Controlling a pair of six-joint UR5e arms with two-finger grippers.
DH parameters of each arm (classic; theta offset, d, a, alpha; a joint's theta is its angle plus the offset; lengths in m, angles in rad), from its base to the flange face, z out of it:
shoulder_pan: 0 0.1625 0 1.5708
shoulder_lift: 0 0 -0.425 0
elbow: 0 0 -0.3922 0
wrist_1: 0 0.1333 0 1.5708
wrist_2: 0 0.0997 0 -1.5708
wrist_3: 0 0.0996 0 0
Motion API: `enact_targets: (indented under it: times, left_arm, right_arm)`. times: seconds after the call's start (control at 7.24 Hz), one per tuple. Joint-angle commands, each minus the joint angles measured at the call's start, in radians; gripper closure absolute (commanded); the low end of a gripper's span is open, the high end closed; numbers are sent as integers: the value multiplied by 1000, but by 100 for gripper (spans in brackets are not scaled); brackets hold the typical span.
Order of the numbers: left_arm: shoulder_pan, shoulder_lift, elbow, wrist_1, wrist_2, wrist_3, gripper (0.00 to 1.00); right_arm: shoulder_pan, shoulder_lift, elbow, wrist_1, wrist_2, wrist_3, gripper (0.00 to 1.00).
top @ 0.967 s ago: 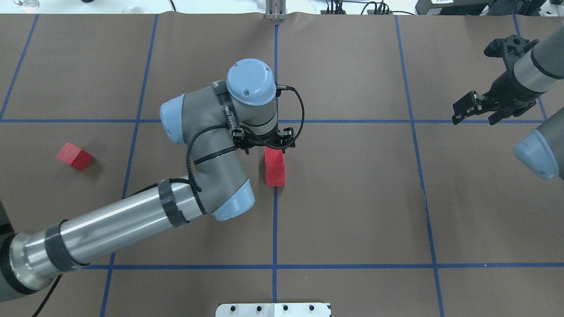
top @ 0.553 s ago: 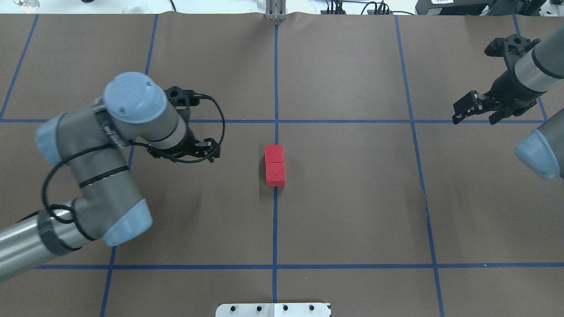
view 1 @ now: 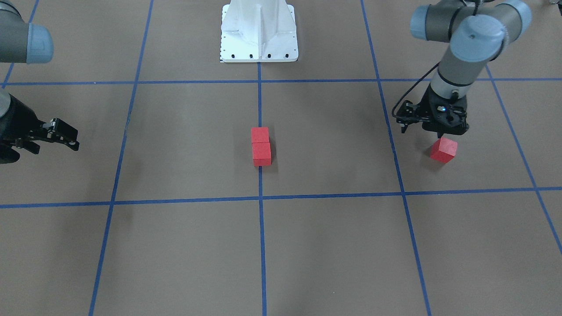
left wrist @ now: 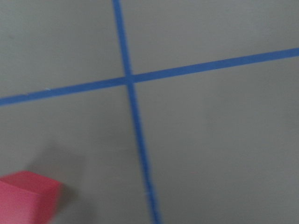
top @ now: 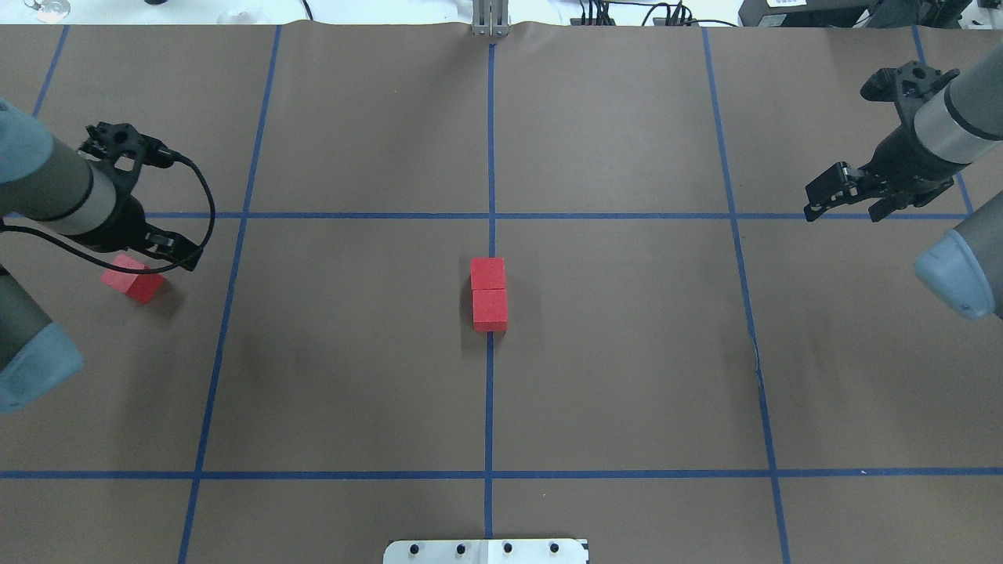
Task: Form red blocks into L shape at center
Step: 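Move the left gripper over to the remaining red cube, then lower the left gripper onto the remaining red cube and grasp it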
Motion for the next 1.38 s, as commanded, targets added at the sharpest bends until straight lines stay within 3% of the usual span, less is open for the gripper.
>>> enact_targets:
  times: [0.0, 0.55, 1.24]
  left_arm:
    - [-84, 33, 85, -2, -47, 255, 0]
    - [-73, 31, 234, -215, -138, 130, 1]
    - [-70, 22, 274, -241, -140, 127, 1]
  right_arm:
    - [-2, -1, -3, 0, 0, 0, 0]
    - [-2, 2, -3, 0, 0, 5, 0]
    - [-2, 2, -1, 0, 0, 6, 0]
